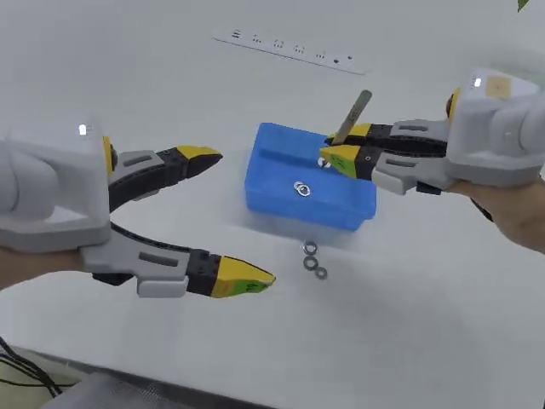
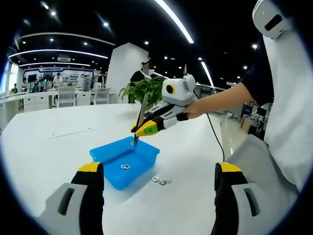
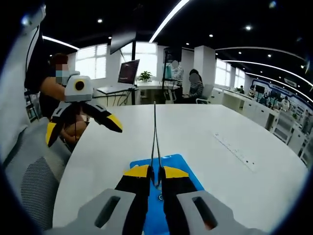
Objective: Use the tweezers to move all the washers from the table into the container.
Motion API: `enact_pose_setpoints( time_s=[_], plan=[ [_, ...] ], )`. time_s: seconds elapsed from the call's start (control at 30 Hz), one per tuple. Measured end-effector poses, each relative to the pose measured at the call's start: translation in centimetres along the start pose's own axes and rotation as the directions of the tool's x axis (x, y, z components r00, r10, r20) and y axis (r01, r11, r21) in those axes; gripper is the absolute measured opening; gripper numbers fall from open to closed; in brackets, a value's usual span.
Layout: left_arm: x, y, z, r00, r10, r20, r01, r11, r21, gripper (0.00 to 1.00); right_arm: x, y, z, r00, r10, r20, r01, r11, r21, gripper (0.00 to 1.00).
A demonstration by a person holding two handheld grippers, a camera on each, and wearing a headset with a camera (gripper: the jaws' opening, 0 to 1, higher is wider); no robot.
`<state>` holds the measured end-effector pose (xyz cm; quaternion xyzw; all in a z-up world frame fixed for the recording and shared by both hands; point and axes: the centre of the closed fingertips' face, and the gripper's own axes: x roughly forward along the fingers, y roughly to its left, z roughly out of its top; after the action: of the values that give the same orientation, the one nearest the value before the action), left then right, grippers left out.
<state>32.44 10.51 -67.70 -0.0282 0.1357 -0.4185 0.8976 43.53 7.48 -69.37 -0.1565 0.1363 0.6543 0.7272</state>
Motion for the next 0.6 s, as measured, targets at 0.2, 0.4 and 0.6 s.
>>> enact_pose_setpoints(
  time_s=[0.2, 0.4, 0.6],
  plan=[
    [-1.0, 1.6, -1.0, 0.9987, 0.042, -0.027, -0.043, 0.999, -0.027, 0.99, 2.0, -0.9, -3.0, 0.9997, 0.003, -0.025, -0.001, 0.997, 0.077, 0.09],
    [-1.5, 2.5, -1.4, 0.9962, 0.077, -0.04, -0.079, 0.996, -0.039, 0.99, 3.0, -0.9, -4.9, 0.9985, 0.005, -0.054, 0.001, 0.995, 0.1, 0.1],
    [-1.6, 3.0, -1.8, 0.994, 0.102, -0.038, -0.104, 0.993, -0.061, 0.99, 3.0, -0.9, -5.3, 0.9983, 0.004, -0.058, 0.003, 0.993, 0.116, 0.1]
  ],
)
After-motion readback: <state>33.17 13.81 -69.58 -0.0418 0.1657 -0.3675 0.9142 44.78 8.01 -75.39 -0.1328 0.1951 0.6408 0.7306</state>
